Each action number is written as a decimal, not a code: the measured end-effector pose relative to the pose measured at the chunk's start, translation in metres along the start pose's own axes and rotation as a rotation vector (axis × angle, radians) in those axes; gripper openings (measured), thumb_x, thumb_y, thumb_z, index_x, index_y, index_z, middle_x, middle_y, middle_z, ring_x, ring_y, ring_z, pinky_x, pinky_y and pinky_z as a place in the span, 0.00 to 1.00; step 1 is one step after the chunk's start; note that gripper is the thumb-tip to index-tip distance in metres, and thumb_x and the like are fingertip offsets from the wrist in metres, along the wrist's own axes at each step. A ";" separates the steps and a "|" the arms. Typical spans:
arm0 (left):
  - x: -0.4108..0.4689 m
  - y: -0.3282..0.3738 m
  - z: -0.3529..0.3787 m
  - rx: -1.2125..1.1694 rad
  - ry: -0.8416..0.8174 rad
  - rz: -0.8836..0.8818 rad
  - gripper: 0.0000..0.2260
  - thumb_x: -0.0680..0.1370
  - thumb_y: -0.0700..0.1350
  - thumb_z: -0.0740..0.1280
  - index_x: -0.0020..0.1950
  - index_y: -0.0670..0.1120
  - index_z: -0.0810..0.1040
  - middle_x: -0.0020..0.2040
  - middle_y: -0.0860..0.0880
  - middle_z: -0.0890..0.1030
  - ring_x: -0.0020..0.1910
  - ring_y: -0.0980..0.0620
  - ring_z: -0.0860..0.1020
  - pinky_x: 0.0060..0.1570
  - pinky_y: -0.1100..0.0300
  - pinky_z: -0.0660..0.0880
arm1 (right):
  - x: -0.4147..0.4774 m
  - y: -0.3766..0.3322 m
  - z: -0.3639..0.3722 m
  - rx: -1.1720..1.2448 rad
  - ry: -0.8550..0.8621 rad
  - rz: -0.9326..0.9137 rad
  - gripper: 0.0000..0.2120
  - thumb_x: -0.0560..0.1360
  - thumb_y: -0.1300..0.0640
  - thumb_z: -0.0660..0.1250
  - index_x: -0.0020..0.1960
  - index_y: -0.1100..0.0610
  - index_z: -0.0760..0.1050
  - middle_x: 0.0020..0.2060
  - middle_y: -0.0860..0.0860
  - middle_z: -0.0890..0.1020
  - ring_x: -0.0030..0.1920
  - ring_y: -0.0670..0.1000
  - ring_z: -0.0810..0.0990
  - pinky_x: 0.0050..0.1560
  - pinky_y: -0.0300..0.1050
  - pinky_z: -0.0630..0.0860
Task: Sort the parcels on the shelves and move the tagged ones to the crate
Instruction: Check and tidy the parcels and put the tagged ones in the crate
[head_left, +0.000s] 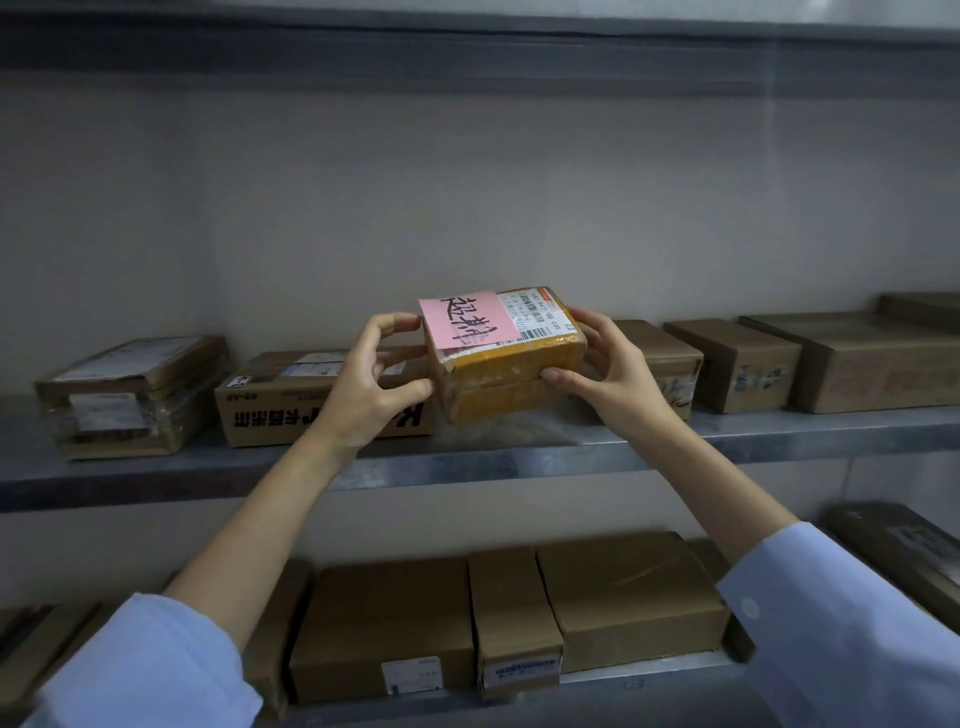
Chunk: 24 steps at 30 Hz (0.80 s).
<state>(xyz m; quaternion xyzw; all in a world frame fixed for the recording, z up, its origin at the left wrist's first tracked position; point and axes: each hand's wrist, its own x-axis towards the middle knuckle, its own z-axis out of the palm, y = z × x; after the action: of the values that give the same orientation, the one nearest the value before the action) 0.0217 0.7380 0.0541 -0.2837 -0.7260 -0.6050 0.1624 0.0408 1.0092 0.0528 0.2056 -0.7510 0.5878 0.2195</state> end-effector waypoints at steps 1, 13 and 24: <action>0.001 -0.001 -0.001 -0.003 -0.002 -0.003 0.28 0.67 0.38 0.72 0.66 0.48 0.69 0.68 0.49 0.73 0.65 0.48 0.75 0.67 0.42 0.70 | 0.001 0.000 0.000 0.006 -0.009 -0.006 0.36 0.67 0.58 0.76 0.72 0.56 0.66 0.66 0.52 0.76 0.67 0.48 0.75 0.63 0.42 0.75; 0.005 -0.006 -0.007 -0.027 -0.109 -0.010 0.28 0.63 0.39 0.77 0.59 0.49 0.71 0.61 0.48 0.79 0.63 0.49 0.77 0.62 0.51 0.75 | 0.005 0.003 -0.003 -0.079 0.009 -0.060 0.27 0.71 0.66 0.74 0.66 0.55 0.70 0.62 0.51 0.77 0.62 0.44 0.77 0.58 0.36 0.75; 0.001 -0.002 0.013 -0.039 -0.105 0.036 0.35 0.65 0.36 0.77 0.69 0.50 0.70 0.64 0.49 0.78 0.63 0.52 0.77 0.59 0.62 0.74 | 0.010 -0.001 0.006 -0.102 0.158 -0.098 0.31 0.69 0.58 0.76 0.69 0.57 0.68 0.63 0.50 0.77 0.61 0.45 0.78 0.55 0.36 0.77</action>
<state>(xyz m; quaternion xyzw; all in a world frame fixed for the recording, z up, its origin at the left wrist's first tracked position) 0.0206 0.7511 0.0501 -0.3313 -0.7163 -0.6003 0.1296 0.0330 1.0025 0.0582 0.1833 -0.7495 0.5516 0.3168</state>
